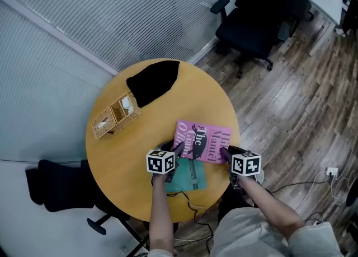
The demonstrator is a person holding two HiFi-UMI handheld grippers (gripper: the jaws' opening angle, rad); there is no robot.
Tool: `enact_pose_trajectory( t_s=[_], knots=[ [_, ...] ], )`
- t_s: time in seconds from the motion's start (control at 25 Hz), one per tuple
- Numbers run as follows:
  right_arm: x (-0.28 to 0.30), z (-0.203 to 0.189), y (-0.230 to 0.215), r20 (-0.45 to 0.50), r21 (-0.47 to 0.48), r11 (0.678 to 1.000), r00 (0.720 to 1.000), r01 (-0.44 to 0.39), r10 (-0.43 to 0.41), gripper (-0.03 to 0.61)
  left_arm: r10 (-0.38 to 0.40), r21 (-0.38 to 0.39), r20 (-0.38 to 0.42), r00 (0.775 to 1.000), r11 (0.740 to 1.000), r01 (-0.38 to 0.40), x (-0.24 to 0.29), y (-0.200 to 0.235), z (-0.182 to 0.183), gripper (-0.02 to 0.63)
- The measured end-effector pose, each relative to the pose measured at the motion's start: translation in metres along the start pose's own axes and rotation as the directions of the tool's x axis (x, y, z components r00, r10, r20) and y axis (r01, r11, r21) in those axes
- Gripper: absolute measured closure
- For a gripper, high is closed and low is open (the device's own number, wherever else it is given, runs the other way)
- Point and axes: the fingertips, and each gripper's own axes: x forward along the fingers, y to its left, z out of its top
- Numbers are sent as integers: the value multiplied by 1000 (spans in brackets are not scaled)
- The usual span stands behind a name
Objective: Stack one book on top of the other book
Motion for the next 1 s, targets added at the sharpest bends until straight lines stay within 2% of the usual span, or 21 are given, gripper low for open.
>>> enact_pose_trajectory(
  t_s=[0.28,0.6,1.0],
  knots=[
    [-7,-18,26,-65,-79,993,995,-84,79,469,80,-94,51,995,993,-75,-44,0,-37,411],
    [-7,-51,65,-150,-152,974,978,-167,144,472,165,-194,72,984,970,-149,-94,9,-87,411],
    [0,-87,112,-231,-197,951,954,-239,192,479,221,-274,76,972,942,-192,-142,29,-136,410]
  ],
)
